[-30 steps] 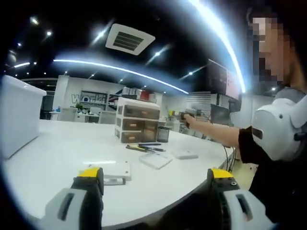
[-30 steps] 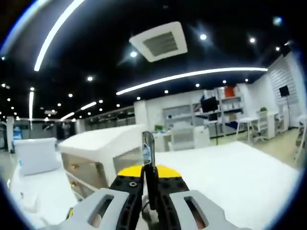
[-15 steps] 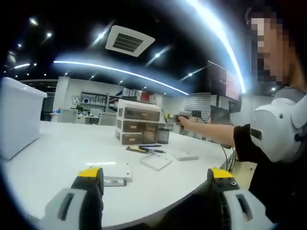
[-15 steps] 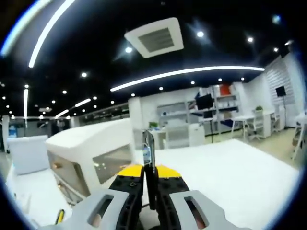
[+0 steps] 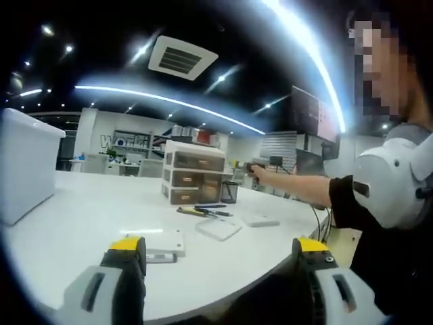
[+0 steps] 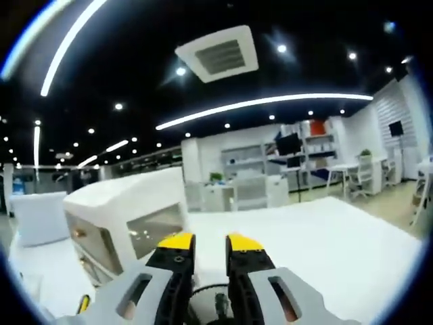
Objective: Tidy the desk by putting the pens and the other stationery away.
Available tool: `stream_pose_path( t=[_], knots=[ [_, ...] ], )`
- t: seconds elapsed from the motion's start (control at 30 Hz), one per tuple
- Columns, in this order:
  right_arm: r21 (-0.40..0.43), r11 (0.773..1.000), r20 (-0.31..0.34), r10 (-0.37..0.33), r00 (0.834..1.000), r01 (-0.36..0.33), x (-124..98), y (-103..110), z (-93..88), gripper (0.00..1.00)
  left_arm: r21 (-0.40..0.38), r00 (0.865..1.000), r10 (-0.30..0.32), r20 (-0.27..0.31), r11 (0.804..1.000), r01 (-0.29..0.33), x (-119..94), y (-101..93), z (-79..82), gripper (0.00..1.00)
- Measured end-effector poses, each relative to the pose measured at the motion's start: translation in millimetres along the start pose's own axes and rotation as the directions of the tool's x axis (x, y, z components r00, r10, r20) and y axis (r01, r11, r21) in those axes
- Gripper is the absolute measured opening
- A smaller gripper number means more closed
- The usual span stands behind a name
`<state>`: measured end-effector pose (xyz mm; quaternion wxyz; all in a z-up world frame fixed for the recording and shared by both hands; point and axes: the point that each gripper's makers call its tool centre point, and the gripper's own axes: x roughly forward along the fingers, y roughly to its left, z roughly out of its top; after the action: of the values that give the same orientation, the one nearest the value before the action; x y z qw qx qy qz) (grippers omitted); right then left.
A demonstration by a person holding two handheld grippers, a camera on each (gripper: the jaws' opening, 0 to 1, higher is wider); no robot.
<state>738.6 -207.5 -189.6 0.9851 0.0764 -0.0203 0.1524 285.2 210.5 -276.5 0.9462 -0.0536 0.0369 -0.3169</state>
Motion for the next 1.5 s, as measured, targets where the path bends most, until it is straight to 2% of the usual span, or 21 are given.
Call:
stream_pose_path(
  t=[0.23,0.5,0.73,1.03,1.1,1.23,1.5],
  knots=[
    [-0.011,1.0,0.018,0.016,1.0,-0.015,-11.7,6.5,5.4,0.27,-0.001,1.0,-0.006,-0.001,1.0,0.006,1.7,-2.0,-0.5,0.88],
    [-0.037,0.995,0.02,0.094,0.995,-0.094,-48.8,25.2,5.1,0.34,-0.01,1.0,-0.011,0.001,1.0,0.011,6.0,-2.6,-2.3,0.88],
    [-0.035,0.988,0.021,0.148,0.989,-0.147,-102.6,34.5,1.5,0.39,-0.008,1.0,-0.005,-0.005,1.0,0.005,8.0,-0.5,-4.1,0.88],
    [-0.038,0.98,0.046,0.197,0.979,-0.195,-182.2,60.9,-0.1,0.46,0.005,1.0,-0.019,-0.003,1.0,0.019,13.9,-5.2,-1.7,0.88],
    [-0.04,0.978,0.048,0.207,0.977,-0.205,-193.0,65.3,-0.7,0.49,0.014,1.0,-0.019,-0.007,1.0,0.019,14.5,-5.7,-2.0,0.88],
    [-0.099,0.969,0.045,0.232,0.972,-0.226,-233.4,81.7,-6.2,0.5,0.017,1.0,-0.024,-0.01,1.0,0.024,15.6,-5.4,-2.3,0.88],
    [-0.127,0.96,0.022,0.256,0.966,-0.251,-297.8,101.8,-22.6,0.54,0.024,1.0,-0.022,-0.015,0.999,0.022,15.5,-3.5,-1.0,0.88]
  ],
)
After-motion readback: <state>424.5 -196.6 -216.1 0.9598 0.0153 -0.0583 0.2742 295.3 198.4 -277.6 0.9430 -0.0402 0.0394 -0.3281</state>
